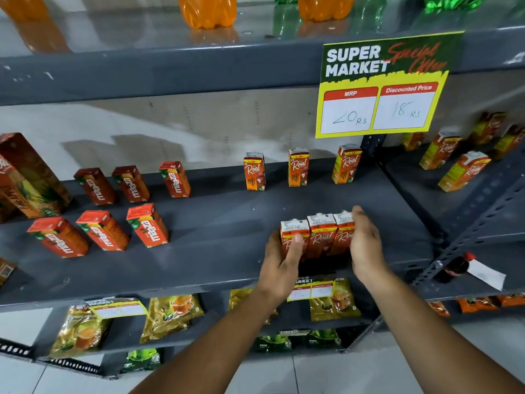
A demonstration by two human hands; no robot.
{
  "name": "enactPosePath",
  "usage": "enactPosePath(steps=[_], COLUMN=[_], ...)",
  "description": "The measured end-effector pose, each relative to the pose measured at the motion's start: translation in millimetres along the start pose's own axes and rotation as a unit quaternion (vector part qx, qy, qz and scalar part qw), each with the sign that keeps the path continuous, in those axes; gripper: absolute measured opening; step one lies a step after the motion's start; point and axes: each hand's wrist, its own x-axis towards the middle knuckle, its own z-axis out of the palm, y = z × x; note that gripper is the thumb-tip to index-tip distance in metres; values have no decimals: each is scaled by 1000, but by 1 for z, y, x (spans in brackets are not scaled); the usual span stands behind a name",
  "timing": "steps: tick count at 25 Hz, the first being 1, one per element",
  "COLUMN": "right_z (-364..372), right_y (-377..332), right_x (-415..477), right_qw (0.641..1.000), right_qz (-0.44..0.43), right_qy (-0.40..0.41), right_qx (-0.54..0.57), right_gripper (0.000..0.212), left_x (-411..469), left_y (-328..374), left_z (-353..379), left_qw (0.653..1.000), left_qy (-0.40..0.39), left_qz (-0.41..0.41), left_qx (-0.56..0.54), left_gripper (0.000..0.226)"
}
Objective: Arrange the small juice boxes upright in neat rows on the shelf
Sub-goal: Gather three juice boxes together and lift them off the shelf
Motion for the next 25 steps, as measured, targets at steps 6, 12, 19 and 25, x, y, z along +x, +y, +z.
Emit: enactPosePath(steps=[6, 12, 19, 25], right_z=[-15, -5, 4, 7], right_y=[-8, -7, -6, -2], right_x=[7, 6, 6, 5], right_qw=[993, 992, 994, 994], right_qz=[-36, -21, -14, -36], right_qy=[-94, -96, -37, -24], right_qx=[59, 74, 102, 100], right_gripper=[77, 49, 38, 36], left_x=[33, 48, 48, 49], left_y=[0, -1, -5, -11], left_z=[-20, -8, -5, -9], left_qw=[996, 994, 992, 999], left_qy=[-76, -45, -39, -35], left_qz=[15, 19, 29, 11], left_qx=[-38, -98, -112, -13], left_gripper=[92, 47, 46, 57])
